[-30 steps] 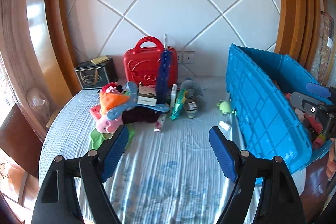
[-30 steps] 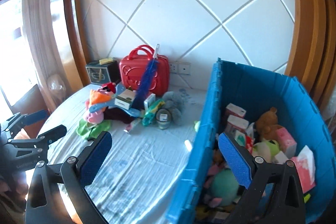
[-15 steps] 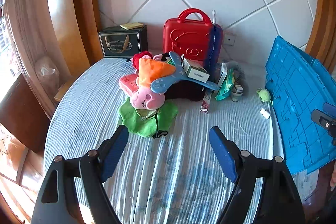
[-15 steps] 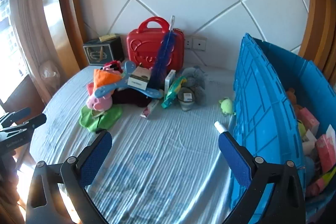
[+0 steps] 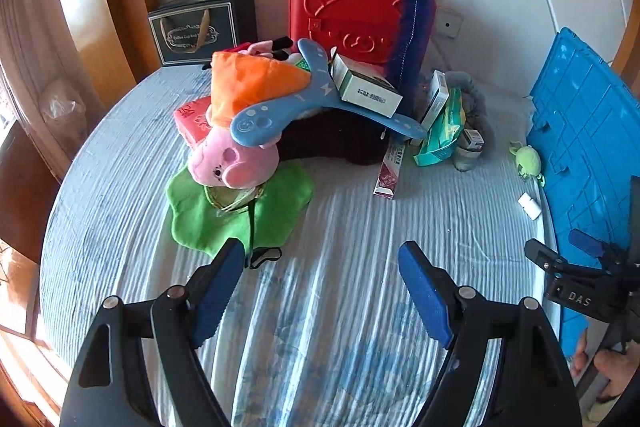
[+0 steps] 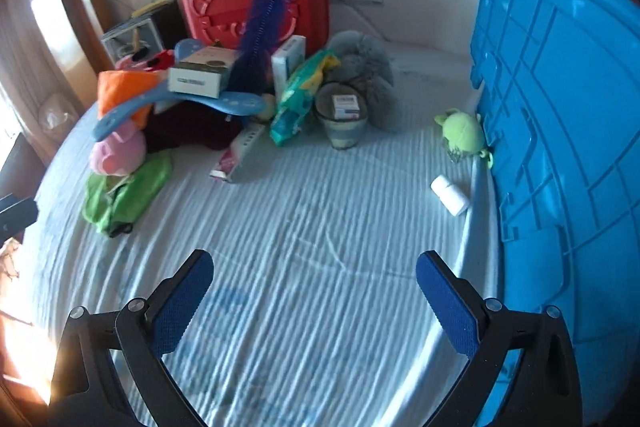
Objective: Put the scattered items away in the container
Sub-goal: 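Withdraw both tools from the box back toward the pile, then grasp the small white box with left tool while right tool grasps the green plush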
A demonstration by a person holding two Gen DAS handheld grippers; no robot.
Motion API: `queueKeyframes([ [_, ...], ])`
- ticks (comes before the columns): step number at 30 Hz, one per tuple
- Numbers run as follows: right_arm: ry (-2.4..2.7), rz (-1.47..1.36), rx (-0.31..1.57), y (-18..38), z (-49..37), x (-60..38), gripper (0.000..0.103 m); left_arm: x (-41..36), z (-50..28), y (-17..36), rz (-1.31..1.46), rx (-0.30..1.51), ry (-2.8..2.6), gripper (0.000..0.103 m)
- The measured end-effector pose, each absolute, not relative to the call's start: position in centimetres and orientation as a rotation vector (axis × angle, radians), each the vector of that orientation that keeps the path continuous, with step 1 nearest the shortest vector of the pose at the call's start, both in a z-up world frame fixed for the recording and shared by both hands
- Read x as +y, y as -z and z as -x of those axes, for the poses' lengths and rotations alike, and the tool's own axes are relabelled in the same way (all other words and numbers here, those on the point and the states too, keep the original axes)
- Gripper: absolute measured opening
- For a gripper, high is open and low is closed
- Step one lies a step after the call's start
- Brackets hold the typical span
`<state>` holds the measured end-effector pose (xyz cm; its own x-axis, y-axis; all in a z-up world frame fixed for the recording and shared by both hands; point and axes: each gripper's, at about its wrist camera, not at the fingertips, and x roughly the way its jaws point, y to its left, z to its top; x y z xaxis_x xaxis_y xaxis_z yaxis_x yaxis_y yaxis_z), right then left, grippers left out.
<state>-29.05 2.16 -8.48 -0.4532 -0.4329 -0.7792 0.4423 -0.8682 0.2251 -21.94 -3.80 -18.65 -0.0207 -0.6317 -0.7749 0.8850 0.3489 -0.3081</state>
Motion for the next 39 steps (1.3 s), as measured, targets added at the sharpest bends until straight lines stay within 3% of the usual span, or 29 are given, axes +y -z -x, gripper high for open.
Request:
queueKeyframes([
  [4, 2.424, -1.280, -0.013, 12.0, 32.9, 1.5, 0.101, -8.2, 22.9, 21.4, -0.357, 1.057, 1.259, 0.079],
  [5, 2.457, -1.285, -0.038, 12.5, 33.8, 1.5, 0.090, -9.3, 23.3, 22.0, -0.374, 1.062, 1.269, 0.079],
  [7, 2.518, -1.313, -0.102, 13.4, 35.4, 1.8, 0.081, -11.7, 24.2, 22.8, -0.419, 1.050, 1.306, 0.079],
  [12, 2.696, -1.327, -0.149, 15.0, 38.3, 2.0, 0.082, -17.5, 26.2, 24.2, -0.494, 1.014, 1.389, 0.079],
  [15, 2.776, -1.337, -0.086, 16.3, 39.8, 1.5, 0.089, -20.9, 27.2, 25.0, -0.507, 0.995, 1.442, 0.079],
  [21, 2.853, -1.384, -0.051, 19.4, 42.4, 2.2, 0.087, -25.9, 29.8, 27.0, -0.563, 0.971, 1.519, 0.077],
  [23, 2.863, -1.351, -0.017, 19.4, 42.7, 2.2, 0.073, -26.8, 30.4, 27.6, -0.569, 0.976, 1.526, 0.077],
  [25, 2.775, -1.325, -0.133, 19.1, 42.5, 2.7, 0.064, -27.3, 30.6, 28.2, -0.562, 0.991, 1.533, 0.077],
  [28, 2.525, -1.286, -0.373, 18.7, 41.0, 2.8, 0.062, -27.6, 30.7, 28.6, -0.536, 0.991, 1.508, 0.077],
  [30, 2.559, -1.195, -0.390, 17.5, 38.3, 3.1, 0.067, -27.6, 30.8, 28.5, -0.522, 1.003, 1.513, 0.077],
  [32, 2.672, -1.124, -0.348, 16.7, 35.5, 3.8, 0.085, -27.7, 31.3, 28.3, -0.502, 1.008, 1.528, 0.077],
  [39, 2.796, -1.180, -0.235, 18.1, 33.7, 6.8, 0.076, -29.3, 36.8, 26.5, -0.523, 0.939, 1.652, 0.077],
])
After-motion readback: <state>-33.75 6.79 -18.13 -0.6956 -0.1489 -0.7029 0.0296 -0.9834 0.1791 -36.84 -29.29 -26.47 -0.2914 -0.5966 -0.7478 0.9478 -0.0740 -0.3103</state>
